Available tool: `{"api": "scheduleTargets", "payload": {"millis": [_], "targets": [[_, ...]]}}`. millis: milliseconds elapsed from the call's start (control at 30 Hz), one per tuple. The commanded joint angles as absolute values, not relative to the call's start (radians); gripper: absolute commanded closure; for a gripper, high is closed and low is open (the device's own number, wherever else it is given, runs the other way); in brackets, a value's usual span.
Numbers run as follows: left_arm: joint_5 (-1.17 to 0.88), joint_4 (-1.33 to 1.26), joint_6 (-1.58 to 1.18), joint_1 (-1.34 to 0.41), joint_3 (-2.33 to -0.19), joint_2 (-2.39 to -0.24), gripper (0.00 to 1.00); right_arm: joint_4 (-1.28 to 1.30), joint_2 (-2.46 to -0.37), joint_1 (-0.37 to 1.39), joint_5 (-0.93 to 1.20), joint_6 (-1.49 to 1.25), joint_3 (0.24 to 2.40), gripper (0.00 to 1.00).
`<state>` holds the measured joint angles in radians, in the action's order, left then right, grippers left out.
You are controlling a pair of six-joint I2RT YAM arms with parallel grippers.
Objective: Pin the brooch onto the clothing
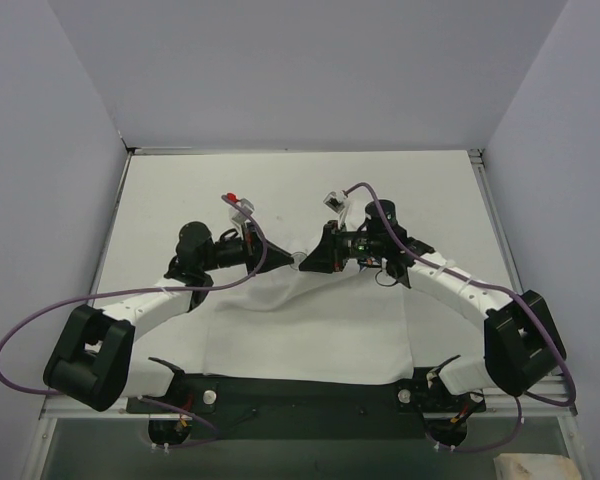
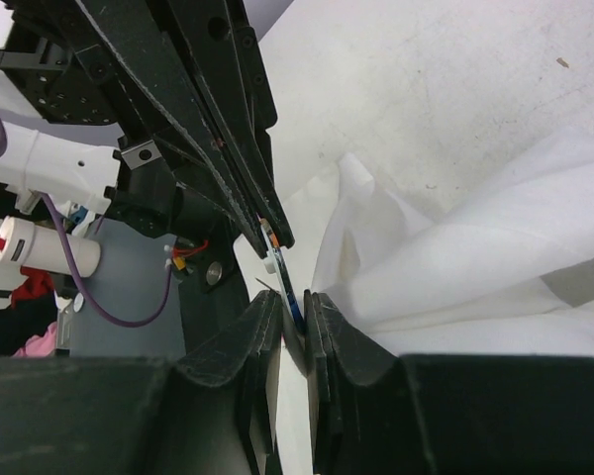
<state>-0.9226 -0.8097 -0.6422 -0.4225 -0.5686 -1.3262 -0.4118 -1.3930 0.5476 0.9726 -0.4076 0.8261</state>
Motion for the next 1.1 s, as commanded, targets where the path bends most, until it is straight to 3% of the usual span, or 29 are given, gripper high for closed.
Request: {"api": "scheduleTargets", "payload": {"millis": [0, 100, 1067], "targets": [[-0.919, -0.763, -0.592, -0.449, -0.652, -1.286, 1.00, -0.376, -1.416, 0.591, 0.921, -0.365, 0.899, 0.92], [-0.885, -0.654, -0.532, -0.459, -0.681, -1.264, 1.00, -0.301, -1.433, 0.592, 0.874, -0.365, 0.942, 0.96], [-0.683, -0.169, -0.209, -0.679, -0.894, -1.184, 1.00, -0.061, -1.502, 0.624, 0.692, -0.371, 1.089, 1.00]]}}
